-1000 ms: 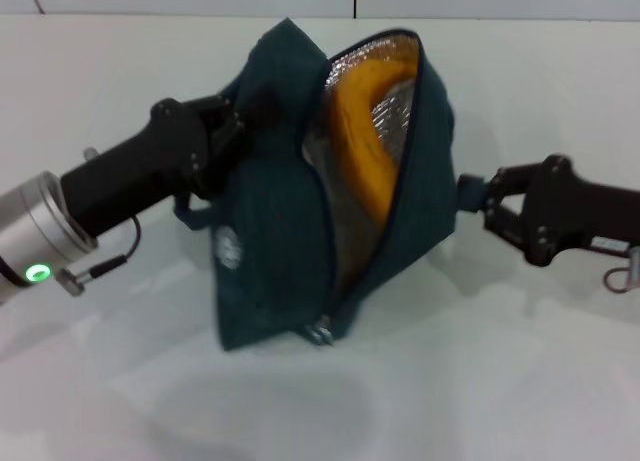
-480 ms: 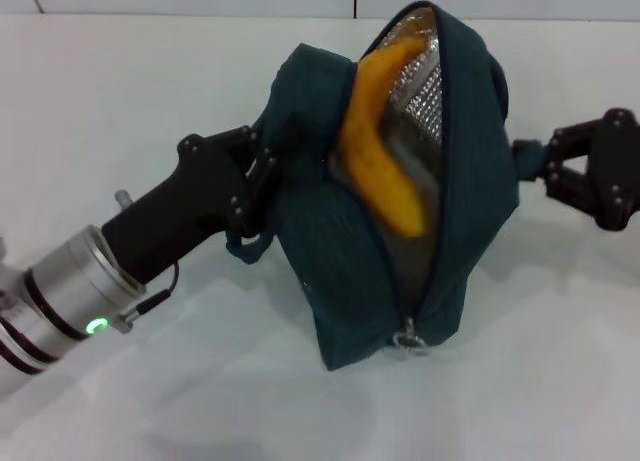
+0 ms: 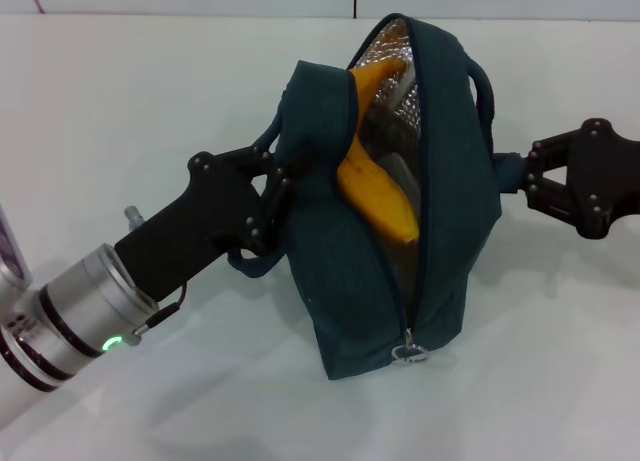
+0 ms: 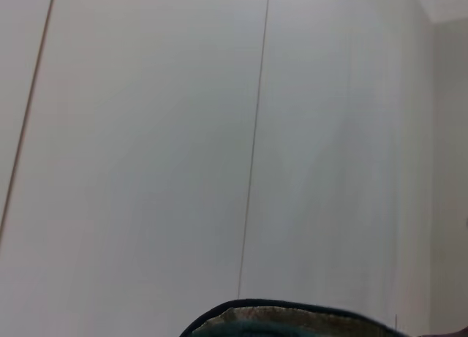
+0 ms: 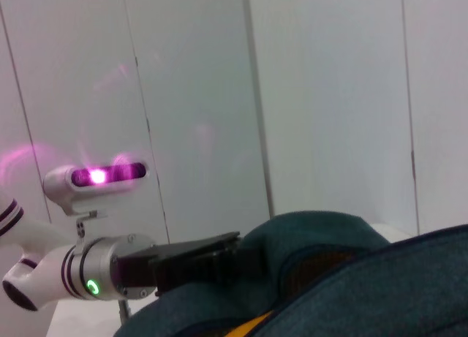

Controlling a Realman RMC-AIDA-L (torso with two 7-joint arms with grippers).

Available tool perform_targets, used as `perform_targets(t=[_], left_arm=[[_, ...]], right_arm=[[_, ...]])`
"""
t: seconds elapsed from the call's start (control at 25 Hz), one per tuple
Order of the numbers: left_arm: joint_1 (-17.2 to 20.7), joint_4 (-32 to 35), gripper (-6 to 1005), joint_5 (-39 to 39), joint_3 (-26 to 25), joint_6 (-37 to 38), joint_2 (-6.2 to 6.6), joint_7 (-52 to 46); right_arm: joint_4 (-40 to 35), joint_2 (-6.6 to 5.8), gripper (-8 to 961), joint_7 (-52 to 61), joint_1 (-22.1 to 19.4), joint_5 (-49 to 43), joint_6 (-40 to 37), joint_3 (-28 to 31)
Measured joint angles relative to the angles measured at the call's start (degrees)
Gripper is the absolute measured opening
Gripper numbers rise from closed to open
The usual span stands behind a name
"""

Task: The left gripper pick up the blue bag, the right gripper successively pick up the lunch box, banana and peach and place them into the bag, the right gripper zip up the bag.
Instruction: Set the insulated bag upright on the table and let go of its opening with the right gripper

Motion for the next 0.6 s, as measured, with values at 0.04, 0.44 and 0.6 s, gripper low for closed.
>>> perform_targets(t=[0.04, 0.44, 0.6], left_arm=[[0.0, 0.0, 40, 0.0, 0.0, 0.0, 0.02, 0.0], [0.2, -0.1, 39, 0.3, 0.0, -0.1, 0.16, 0.1], [0.3, -0.1, 37, 0.3, 0.0, -0.3, 0.17, 0.1]], right_arm=[[-0.5, 0.24, 81, 0.0, -0.5, 0.0, -0.2, 0.4], [-2.0, 1.03, 187, -0.4, -2.7, 0.0, -0.9, 1.7], [-4.6, 2.24, 257, -1.3, -4.5, 0.1, -3.9, 5.3]])
